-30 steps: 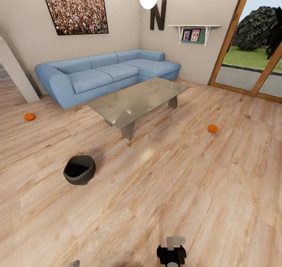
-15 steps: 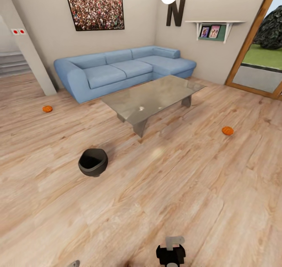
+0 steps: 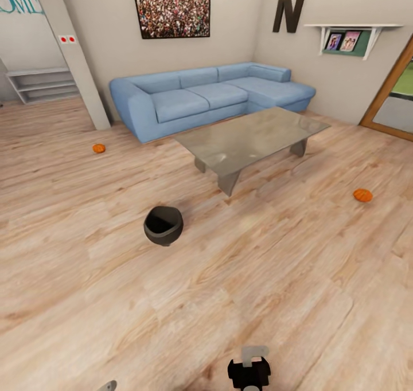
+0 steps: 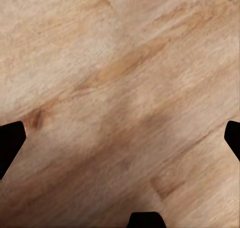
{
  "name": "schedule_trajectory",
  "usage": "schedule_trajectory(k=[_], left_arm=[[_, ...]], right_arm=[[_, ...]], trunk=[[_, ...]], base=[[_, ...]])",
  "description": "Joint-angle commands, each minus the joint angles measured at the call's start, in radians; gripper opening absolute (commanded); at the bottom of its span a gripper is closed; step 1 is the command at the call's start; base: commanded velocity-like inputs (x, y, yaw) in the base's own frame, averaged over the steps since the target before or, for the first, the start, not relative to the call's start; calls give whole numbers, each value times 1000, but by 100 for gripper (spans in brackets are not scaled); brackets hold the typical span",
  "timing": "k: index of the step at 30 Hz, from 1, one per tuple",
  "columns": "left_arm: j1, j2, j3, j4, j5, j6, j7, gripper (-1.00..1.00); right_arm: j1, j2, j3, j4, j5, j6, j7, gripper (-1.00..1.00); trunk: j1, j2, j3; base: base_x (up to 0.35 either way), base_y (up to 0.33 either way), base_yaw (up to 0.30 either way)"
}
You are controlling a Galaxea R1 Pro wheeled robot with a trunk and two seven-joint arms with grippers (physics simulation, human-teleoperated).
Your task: Place each of the two pumpkins and all three candles from the living room inside a cabinet in the living room (use any cabinet), then make sure every cabinet is closed, and position the cauldron so it is next to a table in the living room.
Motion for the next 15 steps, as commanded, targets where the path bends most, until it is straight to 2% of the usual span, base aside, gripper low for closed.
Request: schedule_trajectory(k=[1,15], left_arm=[[-1,0,2,0,2,-4,1,100],[-1,1,2,1,1,-4,1,100]], right_arm=[[-1,0,8,1,-11,-6,-4,100],[-1,0,17,1,-10,-5,-4,100]], trunk=[[0,0,-2],[0,0,-19]], base=[[-97,186,201],[-7,183,201]])
